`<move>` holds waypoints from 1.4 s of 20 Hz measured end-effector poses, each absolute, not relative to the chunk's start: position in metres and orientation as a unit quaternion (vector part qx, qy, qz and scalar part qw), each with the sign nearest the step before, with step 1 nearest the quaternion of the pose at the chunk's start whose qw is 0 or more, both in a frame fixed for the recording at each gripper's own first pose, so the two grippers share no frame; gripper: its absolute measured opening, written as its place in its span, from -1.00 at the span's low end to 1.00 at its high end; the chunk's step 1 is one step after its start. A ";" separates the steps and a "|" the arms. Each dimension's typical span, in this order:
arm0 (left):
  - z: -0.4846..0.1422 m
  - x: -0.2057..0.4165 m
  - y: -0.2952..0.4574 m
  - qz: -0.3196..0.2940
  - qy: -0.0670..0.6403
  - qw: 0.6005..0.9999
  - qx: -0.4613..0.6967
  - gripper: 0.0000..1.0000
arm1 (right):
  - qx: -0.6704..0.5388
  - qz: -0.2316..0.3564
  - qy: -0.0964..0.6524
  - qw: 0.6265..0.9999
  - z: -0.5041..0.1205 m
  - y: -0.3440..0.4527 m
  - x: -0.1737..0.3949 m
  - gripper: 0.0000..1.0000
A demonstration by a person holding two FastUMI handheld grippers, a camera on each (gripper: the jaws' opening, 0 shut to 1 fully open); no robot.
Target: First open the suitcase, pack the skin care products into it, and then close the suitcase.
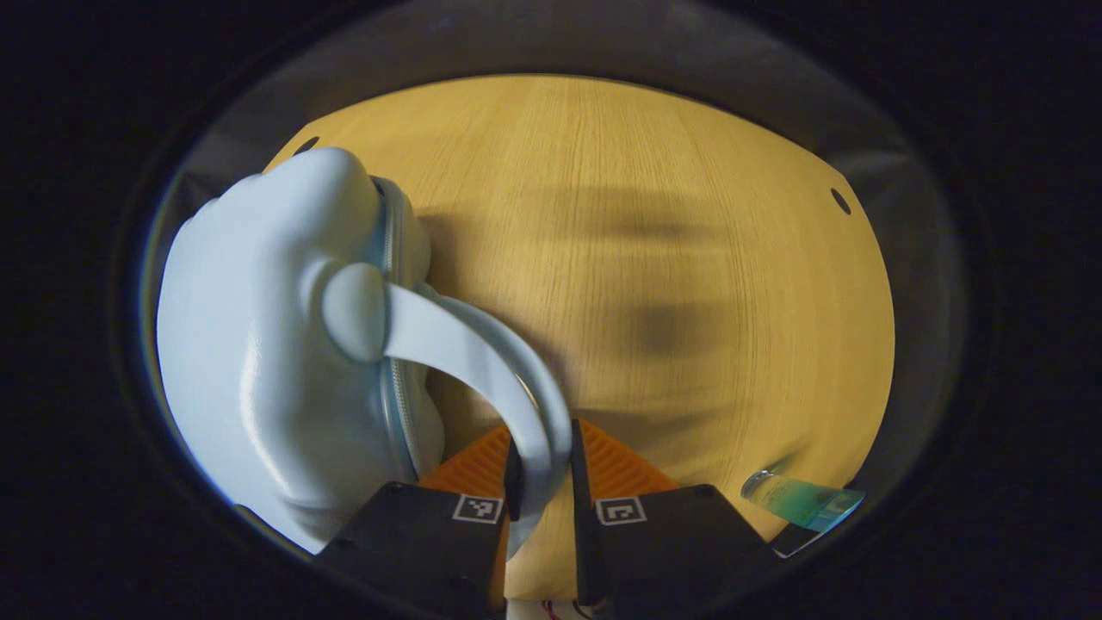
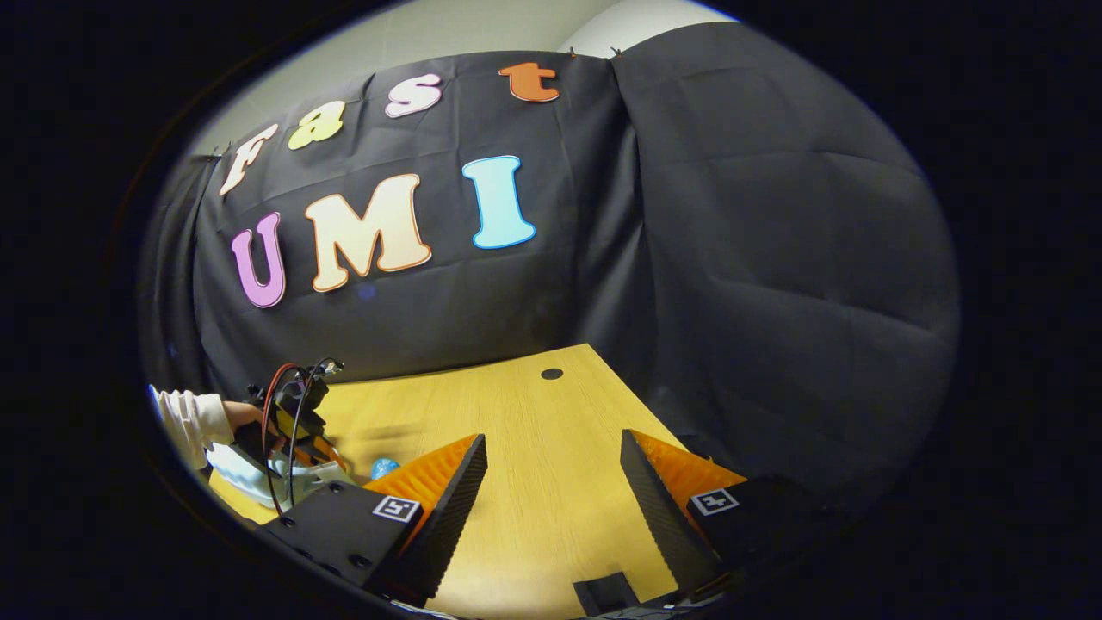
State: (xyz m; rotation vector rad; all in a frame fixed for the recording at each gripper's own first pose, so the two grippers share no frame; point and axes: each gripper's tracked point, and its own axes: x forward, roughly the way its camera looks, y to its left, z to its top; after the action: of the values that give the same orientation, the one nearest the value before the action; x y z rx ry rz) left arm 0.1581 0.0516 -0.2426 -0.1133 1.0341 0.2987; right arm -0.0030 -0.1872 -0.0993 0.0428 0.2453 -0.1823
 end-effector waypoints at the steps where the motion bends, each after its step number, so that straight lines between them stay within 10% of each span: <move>1: -0.241 0.156 0.051 0.138 0.492 0.858 -0.049 -0.55 | 0.020 -0.093 0.122 0.988 -0.100 -0.188 -0.003 0.89; 6: -0.229 0.155 0.045 0.126 0.494 0.858 -0.070 -0.89 | 0.021 -0.090 0.118 0.989 -0.098 -0.182 -0.001 0.89; 28: -0.055 0.097 0.066 0.052 0.367 0.917 -0.144 -0.89 | -0.001 -0.043 0.087 0.995 -0.073 -0.121 0.013 0.96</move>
State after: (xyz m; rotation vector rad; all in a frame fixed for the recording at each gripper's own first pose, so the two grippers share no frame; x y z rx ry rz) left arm 0.0972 0.0663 -0.0548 -0.2962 0.7553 0.1080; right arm 0.0129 -0.1213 -0.0728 -0.0016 0.1734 -0.0869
